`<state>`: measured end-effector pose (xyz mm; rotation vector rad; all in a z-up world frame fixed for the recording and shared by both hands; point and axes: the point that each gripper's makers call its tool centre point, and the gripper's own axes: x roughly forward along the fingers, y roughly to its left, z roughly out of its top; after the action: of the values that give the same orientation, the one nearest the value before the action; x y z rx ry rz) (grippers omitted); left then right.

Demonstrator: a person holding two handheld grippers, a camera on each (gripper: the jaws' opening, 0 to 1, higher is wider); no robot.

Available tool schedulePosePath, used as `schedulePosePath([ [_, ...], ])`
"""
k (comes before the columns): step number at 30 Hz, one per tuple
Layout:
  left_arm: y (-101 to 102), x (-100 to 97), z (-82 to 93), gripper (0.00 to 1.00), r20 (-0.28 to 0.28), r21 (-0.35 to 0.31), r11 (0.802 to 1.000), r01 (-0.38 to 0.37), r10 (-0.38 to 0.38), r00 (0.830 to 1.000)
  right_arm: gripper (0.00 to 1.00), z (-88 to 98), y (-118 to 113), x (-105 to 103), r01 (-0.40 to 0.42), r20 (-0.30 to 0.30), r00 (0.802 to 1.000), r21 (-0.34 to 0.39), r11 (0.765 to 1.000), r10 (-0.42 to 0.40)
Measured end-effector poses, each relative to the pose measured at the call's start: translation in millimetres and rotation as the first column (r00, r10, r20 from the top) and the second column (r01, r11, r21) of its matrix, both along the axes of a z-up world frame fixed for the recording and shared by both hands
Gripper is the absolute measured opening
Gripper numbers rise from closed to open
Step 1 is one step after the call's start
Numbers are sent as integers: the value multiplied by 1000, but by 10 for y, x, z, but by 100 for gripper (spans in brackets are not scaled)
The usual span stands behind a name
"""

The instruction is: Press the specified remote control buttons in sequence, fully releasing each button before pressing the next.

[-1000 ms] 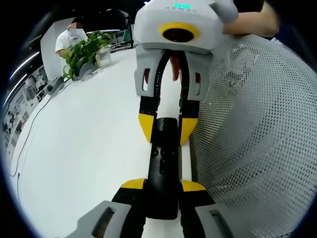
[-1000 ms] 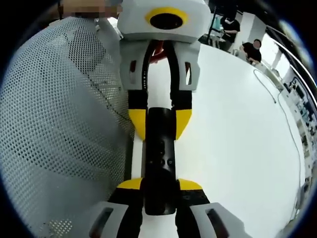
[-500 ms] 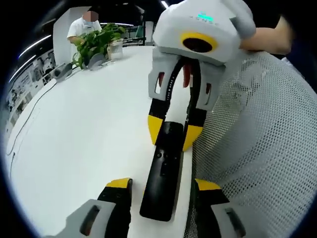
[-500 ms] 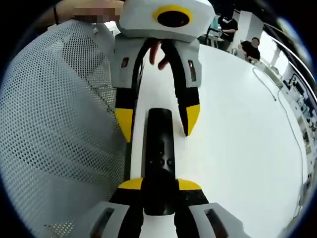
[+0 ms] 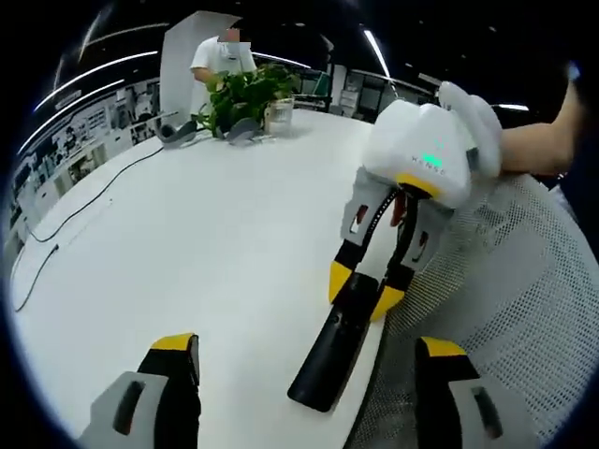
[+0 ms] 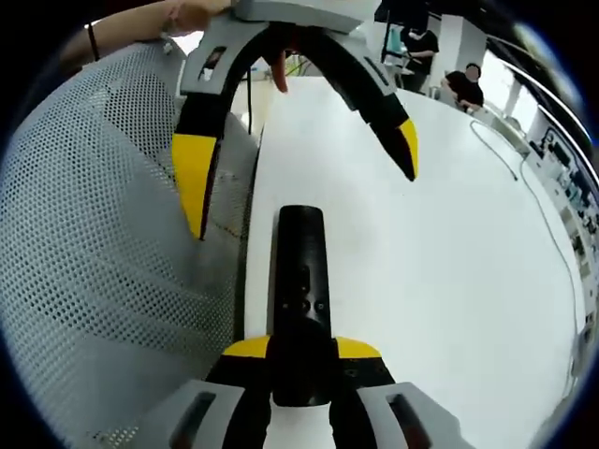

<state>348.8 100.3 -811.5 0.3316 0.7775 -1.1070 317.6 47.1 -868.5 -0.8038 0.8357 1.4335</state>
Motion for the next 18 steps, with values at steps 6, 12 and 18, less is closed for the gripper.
schedulePosePath([
  [6, 95, 18, 146, 100, 15, -4, 999, -49, 49, 999, 20, 5, 7, 0, 3, 2, 1000, 0, 1000, -3],
  [12, 196, -41, 385, 100, 51, -50, 994, -102, 105, 993, 20, 10, 10, 0, 6, 1, 1000, 1, 1000, -6],
  [18, 263, -79, 619, 100, 97, -127, 976, -177, 189, 977, 20, 6, 11, 2, 8, 0, 1000, 0, 1000, -8],
])
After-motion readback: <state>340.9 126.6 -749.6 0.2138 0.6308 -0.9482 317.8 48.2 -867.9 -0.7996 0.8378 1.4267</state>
